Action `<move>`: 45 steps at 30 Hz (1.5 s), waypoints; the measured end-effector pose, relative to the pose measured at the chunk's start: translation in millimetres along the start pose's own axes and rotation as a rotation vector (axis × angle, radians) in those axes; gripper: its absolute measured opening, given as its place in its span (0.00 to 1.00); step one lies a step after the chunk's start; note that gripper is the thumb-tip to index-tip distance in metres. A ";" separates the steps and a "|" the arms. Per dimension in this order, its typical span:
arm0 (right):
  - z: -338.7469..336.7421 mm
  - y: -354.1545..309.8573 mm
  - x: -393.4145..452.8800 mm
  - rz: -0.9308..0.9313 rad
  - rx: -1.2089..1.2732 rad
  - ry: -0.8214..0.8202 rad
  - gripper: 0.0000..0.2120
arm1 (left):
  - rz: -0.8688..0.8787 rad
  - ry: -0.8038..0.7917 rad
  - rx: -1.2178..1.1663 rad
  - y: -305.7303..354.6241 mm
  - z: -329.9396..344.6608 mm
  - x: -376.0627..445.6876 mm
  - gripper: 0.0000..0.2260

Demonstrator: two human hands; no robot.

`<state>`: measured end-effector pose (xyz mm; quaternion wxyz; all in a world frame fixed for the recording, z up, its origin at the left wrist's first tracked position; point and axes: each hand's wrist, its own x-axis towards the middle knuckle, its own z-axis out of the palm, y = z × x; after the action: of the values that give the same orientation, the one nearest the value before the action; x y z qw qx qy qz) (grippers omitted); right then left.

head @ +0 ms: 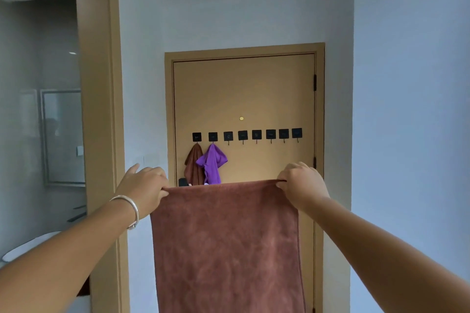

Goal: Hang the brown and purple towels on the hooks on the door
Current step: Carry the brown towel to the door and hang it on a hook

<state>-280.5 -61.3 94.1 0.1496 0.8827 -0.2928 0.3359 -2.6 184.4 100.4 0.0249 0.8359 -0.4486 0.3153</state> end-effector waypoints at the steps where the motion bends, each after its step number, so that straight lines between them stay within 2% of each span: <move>1: 11.2 3.3 10.5 0.003 -0.002 0.000 0.12 | -0.003 -0.005 0.012 -0.8 9.5 12.9 0.07; 10: 110.8 27.7 94.1 0.011 -0.035 -0.023 0.13 | 0.048 -0.017 0.008 -3.3 94.9 129.7 0.09; 15: 166.2 29.8 159.7 0.035 -0.061 -0.013 0.13 | 0.099 0.091 -0.032 -21.2 148.9 205.2 0.08; 23: 232.2 18.3 285.3 0.077 -0.118 0.033 0.12 | 0.114 0.148 -0.143 -67.5 224.3 330.9 0.09; 28: 294.0 16.1 327.2 0.132 -0.111 -0.014 0.11 | 0.130 0.118 -0.170 -80.2 281.7 386.6 0.11; 32: 339.1 26.3 361.4 0.139 -0.014 0.021 0.10 | 0.158 0.092 -0.179 -81.8 316.1 429.5 0.11; 36: 378.2 41.7 407.8 0.080 0.044 0.066 0.13 | 0.184 0.176 -0.244 -76.3 346.4 472.7 0.08; 38: 396.1 49.9 433.1 0.010 0.011 0.072 0.17 | 0.208 0.217 -0.230 -70.4 360.9 497.1 0.12; 40: 413.7 59.1 456.5 -0.105 -0.065 0.059 0.17 | 0.288 0.235 -0.168 -63.6 372.6 525.4 0.17; 43: 440.5 80.2 490.6 -0.297 -0.146 -0.002 0.19 | 0.440 0.252 -0.030 -53.2 388.2 568.5 0.18; 45: 457.8 94.2 513.3 -0.367 -0.196 -0.048 0.22 | 0.474 0.261 0.039 -49.4 399.9 594.5 0.20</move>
<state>202.1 -559.8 115.7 0.2862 0.9102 -0.1617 0.2518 474.0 -352.5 119.1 -0.0081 0.6599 -0.6187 0.4262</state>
